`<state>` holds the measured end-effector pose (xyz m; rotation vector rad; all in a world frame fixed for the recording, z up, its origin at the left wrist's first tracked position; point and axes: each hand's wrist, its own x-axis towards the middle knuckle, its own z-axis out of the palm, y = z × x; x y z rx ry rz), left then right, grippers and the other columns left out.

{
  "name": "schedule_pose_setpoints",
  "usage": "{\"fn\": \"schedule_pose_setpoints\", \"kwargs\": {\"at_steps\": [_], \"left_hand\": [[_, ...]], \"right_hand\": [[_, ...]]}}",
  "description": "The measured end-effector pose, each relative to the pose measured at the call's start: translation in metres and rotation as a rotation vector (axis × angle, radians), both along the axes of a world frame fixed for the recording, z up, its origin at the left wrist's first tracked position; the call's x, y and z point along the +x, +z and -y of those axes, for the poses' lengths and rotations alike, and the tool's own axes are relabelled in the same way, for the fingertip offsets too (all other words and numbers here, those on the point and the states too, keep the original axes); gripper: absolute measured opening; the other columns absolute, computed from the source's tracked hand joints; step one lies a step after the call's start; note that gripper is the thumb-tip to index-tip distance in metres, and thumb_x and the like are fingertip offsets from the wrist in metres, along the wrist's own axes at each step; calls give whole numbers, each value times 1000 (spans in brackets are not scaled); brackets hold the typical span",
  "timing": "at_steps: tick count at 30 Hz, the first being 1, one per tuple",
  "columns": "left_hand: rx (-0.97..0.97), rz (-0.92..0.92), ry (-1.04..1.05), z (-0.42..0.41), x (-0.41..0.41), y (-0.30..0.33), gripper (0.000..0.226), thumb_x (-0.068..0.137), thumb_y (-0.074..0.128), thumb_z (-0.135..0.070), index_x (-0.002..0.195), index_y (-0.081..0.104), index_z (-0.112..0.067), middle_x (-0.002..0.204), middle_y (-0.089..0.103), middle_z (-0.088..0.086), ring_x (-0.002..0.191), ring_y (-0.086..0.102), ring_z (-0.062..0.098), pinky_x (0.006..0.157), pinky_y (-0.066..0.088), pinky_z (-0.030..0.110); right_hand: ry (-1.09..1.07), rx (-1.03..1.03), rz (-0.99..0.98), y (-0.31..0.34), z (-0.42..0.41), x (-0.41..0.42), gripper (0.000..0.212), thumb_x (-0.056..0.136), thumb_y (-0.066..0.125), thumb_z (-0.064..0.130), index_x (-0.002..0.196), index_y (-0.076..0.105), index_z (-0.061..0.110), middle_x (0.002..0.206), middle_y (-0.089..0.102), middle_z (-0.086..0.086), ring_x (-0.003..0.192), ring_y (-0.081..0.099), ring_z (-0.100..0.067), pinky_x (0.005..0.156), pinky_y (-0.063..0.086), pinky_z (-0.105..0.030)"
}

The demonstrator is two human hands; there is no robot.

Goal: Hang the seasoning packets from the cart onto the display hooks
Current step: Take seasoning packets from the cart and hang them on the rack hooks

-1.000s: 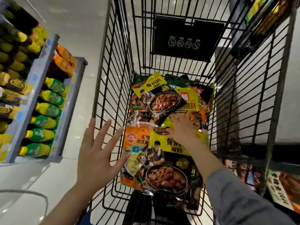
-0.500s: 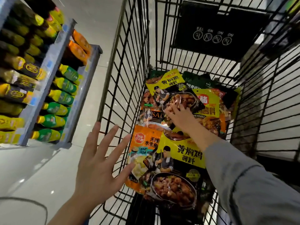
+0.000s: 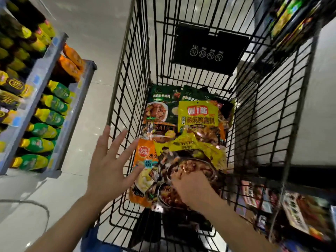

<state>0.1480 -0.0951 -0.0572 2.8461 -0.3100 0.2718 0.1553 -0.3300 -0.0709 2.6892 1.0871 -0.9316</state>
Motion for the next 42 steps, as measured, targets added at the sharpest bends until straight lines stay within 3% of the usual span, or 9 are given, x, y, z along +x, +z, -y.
{"fn": "schedule_pose_setpoints", "kwargs": {"at_steps": [7, 11, 15, 19, 23, 27, 31, 38, 42], "left_hand": [[20, -1, -4, -1, -1, -2, 61, 84, 54, -56, 132, 57, -20, 140, 49, 14, 144, 16, 42, 114, 22, 57], [28, -10, -7, -2, -1, -2, 62, 83, 56, -56, 132, 57, -19, 142, 47, 14, 144, 15, 43, 109, 26, 62], [47, -18, -1, -1, -1, -3, 63, 83, 57, -57, 134, 56, -20, 144, 45, 13, 144, 14, 42, 109, 26, 62], [67, -25, 7, -1, -1, -3, 63, 84, 56, -58, 134, 56, -20, 144, 45, 13, 145, 12, 41, 110, 25, 61], [44, 22, -3, 0, 0, -4, 62, 83, 57, -56, 133, 56, -19, 143, 45, 14, 144, 13, 42, 110, 25, 61], [47, 66, -25, 0, 1, -3, 61, 83, 60, -53, 132, 56, -17, 142, 47, 16, 143, 16, 45, 108, 27, 62], [39, 58, -13, 1, 1, -3, 60, 83, 60, -53, 131, 58, -17, 142, 47, 16, 141, 19, 46, 108, 26, 62], [60, 49, -13, 1, 0, -3, 60, 83, 60, -52, 133, 55, -18, 143, 45, 15, 141, 18, 47, 112, 23, 60], [47, 33, -11, 1, 0, -4, 61, 83, 62, -52, 132, 56, -17, 142, 46, 15, 142, 16, 45, 106, 29, 64]], "right_hand": [[-174, -63, -86, -59, -14, -89, 42, 41, 86, 46, 70, 70, 20, 55, 59, -7, 34, 49, -21, 38, 27, -18], [-370, 203, -60, -50, -2, -53, 50, 87, 47, 62, 111, 58, 19, 95, 66, -4, 87, 63, -24, 55, 35, -29], [-510, 98, 31, -63, 23, 16, 75, 88, 38, 68, 146, 26, 23, 149, 33, -8, 135, 34, -30, 101, 42, -45], [-478, -72, -135, -98, 42, 44, 94, 79, 41, 77, 150, -4, 36, 158, -13, -5, 144, -1, -36, 111, 18, -61], [-734, -5, -218, -111, 47, 6, 85, 83, 28, 76, 147, -16, 39, 155, -25, -3, 144, -16, -27, 113, 5, -61], [-829, -54, -203, -100, 43, -39, 82, 85, 20, 75, 144, -23, 38, 155, -26, -6, 144, -17, -28, 111, -1, -63], [-838, -144, -172, -78, 37, -53, 86, 84, 37, 73, 150, -2, 32, 156, -18, -13, 144, -13, -34, 110, 1, -65], [-700, 4, -164, -99, 36, 77, 81, 86, 43, 68, 150, 12, 29, 159, 3, -4, 146, 2, -27, 112, 6, -61], [-713, -48, -331, -119, 59, 96, 77, 82, 56, 63, 143, 34, 22, 149, 29, -8, 136, 30, -31, 108, 32, -47]]}}
